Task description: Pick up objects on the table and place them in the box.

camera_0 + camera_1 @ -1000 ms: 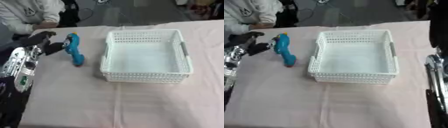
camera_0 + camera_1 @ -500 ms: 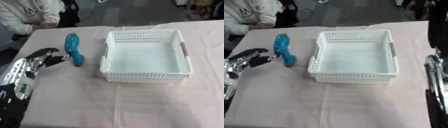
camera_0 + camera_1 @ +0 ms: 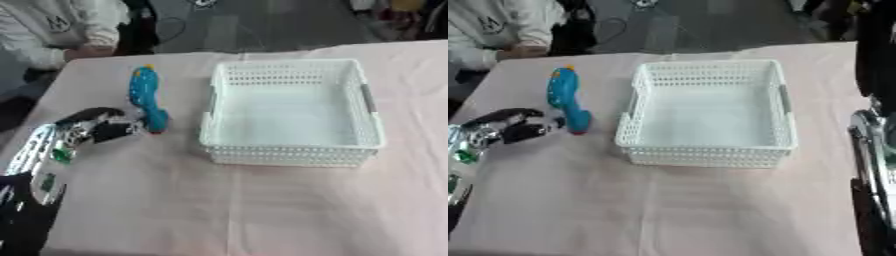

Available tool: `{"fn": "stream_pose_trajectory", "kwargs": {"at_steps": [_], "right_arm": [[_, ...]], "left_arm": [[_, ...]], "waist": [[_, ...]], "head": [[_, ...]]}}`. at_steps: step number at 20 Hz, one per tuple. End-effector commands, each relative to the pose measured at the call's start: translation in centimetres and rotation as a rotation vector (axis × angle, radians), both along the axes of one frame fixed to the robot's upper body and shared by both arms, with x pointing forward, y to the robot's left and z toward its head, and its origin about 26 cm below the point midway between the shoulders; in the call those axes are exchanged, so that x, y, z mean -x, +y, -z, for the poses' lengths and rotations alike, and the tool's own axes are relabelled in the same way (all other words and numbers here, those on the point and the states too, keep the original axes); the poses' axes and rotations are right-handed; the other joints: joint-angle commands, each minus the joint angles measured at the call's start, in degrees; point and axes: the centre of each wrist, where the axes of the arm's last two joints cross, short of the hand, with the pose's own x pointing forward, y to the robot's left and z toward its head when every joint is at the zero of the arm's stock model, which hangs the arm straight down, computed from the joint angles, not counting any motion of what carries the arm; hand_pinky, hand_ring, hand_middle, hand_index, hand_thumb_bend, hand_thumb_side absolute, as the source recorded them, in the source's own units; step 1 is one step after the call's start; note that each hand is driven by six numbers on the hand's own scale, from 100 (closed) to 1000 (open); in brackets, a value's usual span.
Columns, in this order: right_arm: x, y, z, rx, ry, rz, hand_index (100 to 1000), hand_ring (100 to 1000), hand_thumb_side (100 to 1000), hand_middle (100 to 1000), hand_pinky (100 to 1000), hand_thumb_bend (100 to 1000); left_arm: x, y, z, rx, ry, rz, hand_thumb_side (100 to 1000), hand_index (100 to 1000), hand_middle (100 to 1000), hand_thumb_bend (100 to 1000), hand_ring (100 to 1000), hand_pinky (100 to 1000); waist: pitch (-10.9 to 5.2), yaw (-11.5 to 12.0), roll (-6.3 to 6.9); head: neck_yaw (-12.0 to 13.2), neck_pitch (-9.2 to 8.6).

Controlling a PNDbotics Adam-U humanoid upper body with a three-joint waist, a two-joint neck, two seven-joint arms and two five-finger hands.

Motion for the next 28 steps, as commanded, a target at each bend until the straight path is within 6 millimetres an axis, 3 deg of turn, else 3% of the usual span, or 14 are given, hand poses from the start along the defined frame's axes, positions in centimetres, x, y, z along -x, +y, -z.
{"fn": "stream_pose_trajectory", "kwargs": {"at_steps": [1,18,23,28], "right_arm": [[0.4,0.0,-0.8,0.005,-0.032,-0.003,587,178,1000,263,413,100],[0.5,0.2,-0.9,0.000,-0.026,-0.021,587,178,1000,264,414,100],[0.5,0.2,-0.9,-0.001,-0.025,-0.023,587,178,1000,264,414,100],[0.5,0.3,-0.9,-0.001,-0.024,-0.027,587,177,1000,264,415,100]], "left_arm": [[0.0,0.8,-1.1,-0.071,-0.005,-0.007,1000,1000,1000,1000,1000,878],[-0.7,1.6,1.4,-0.175,-0.115,-0.006,1000,1000,1000,976,1000,933],[-1.2,2.2,3.2,-0.161,-0.258,-0.030,1000,1000,1000,946,1000,932],[-1.7,2.6,5.5,-0.113,-0.290,-0.032,1000,1000,1000,952,1000,934]], "waist": [[-0.67,-0.1,-0.04],[-0.78,-0.5,-0.01],[-0.77,-0.6,-0.04],[-0.78,-0.7,-0.08]], "head": [[-0.4,-0.31],[-0.1,0.17],[-0.1,0.15],[0.1,0.19]]}}
